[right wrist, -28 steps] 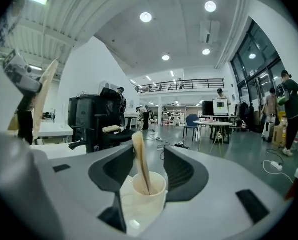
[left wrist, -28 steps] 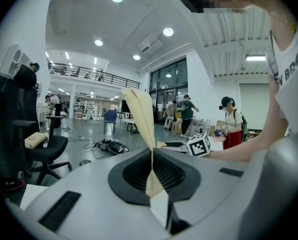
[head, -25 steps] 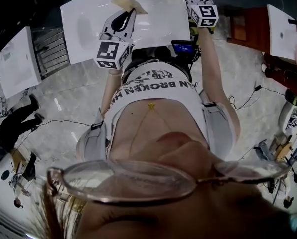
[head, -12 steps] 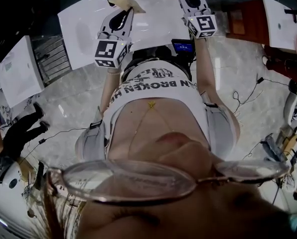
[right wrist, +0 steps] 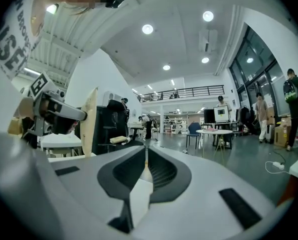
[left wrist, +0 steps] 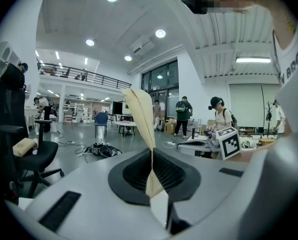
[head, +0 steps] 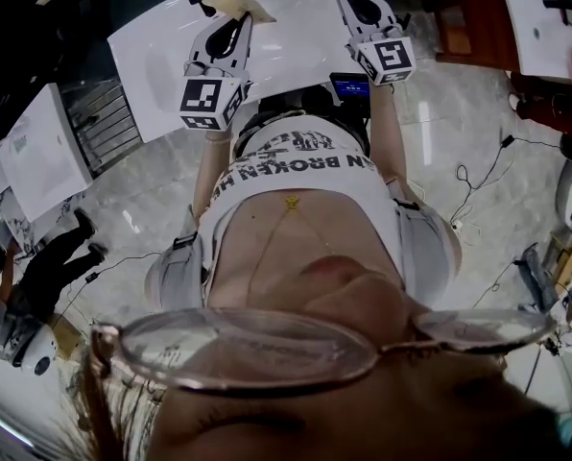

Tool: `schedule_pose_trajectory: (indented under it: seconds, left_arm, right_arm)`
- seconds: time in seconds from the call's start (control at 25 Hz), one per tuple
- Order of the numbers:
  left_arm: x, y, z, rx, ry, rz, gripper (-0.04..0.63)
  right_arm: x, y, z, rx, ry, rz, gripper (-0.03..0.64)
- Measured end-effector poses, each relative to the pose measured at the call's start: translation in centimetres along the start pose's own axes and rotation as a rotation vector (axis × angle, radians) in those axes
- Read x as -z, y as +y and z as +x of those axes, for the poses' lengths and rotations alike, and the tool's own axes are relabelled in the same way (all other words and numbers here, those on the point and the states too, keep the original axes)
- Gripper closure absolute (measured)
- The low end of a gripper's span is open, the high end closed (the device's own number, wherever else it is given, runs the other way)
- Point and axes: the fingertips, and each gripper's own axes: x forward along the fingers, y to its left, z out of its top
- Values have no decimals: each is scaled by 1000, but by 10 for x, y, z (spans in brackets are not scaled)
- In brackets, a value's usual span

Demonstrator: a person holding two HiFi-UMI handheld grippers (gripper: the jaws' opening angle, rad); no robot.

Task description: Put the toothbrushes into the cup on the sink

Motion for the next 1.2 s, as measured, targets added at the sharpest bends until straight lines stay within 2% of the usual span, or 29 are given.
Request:
schedule_pose_trajectory:
  seconds: [0.56,1.2]
  left_arm:
    - [-19,21,19,18,-46,66,577]
    - [-40,12,87,102,-83,175,577]
  right_arm:
    - [-2,21,-18,35,11,-23,581]
    - [12,2,-57,155,47,46,581]
